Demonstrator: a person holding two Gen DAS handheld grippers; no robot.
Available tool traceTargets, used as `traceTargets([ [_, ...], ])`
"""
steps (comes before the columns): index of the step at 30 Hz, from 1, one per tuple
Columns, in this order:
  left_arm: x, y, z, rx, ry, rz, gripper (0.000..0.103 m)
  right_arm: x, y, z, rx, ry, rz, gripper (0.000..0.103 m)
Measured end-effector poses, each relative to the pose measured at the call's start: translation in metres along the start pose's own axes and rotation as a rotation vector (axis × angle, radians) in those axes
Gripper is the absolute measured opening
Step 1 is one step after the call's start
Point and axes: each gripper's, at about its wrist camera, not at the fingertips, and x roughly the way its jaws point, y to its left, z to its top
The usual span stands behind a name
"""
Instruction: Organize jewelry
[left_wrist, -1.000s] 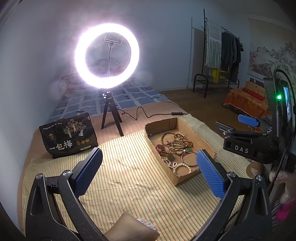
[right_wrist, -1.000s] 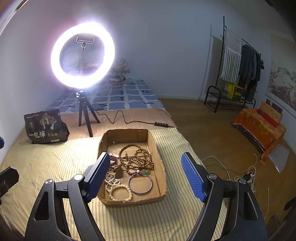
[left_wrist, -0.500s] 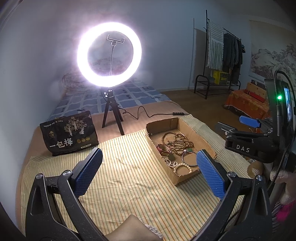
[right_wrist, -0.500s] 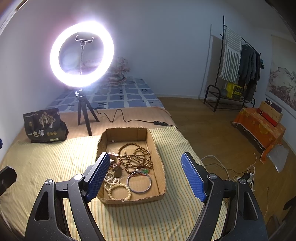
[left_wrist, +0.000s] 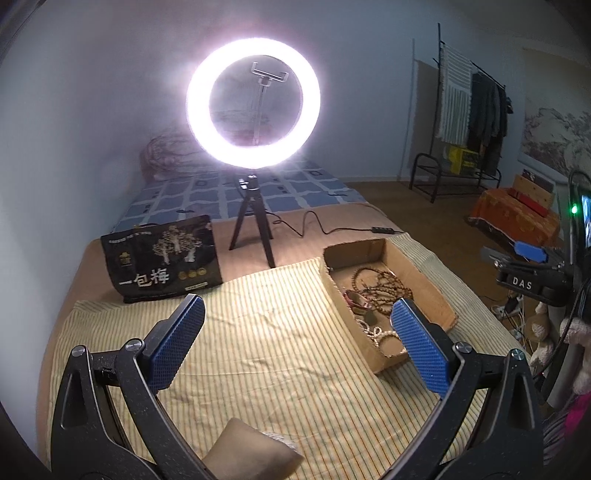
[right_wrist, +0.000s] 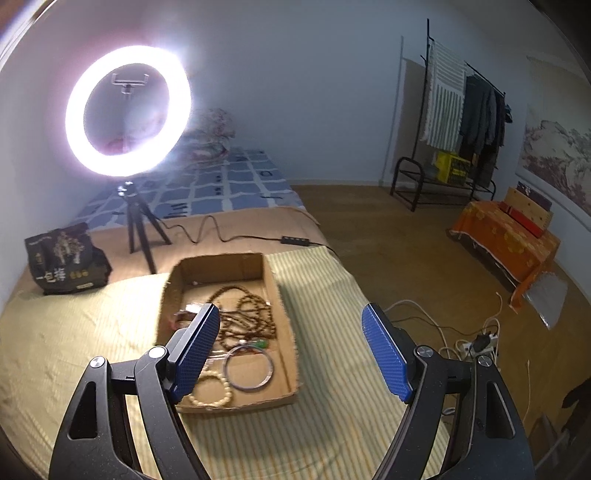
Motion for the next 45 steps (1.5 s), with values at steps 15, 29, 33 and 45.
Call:
traceTargets([
  [15,-0.03,0.005,0.001,-0.007,-0.055,-0.013,0.103,0.004,-0.013,-0.002,0.0,0.022,-0.059,0.079],
  [29,-0.045,0.009,0.001,-0.025,-0.081,-0.012,0.103,0.013,-0.012,0.0,-0.002,0.033,-0.095,0.079],
  [33,-0.047,0.01,0.0,-0.024,-0.082,-0.011,0.103,0.013,-0.01,0.0,-0.01,0.031,-0.097,0.079],
  [45,-0.051,0.008,-0.001,-0.016,-0.087,-0.02,0.103,0.015,-0.008,-0.001,-0.021,0.038,-0.103,0.079],
])
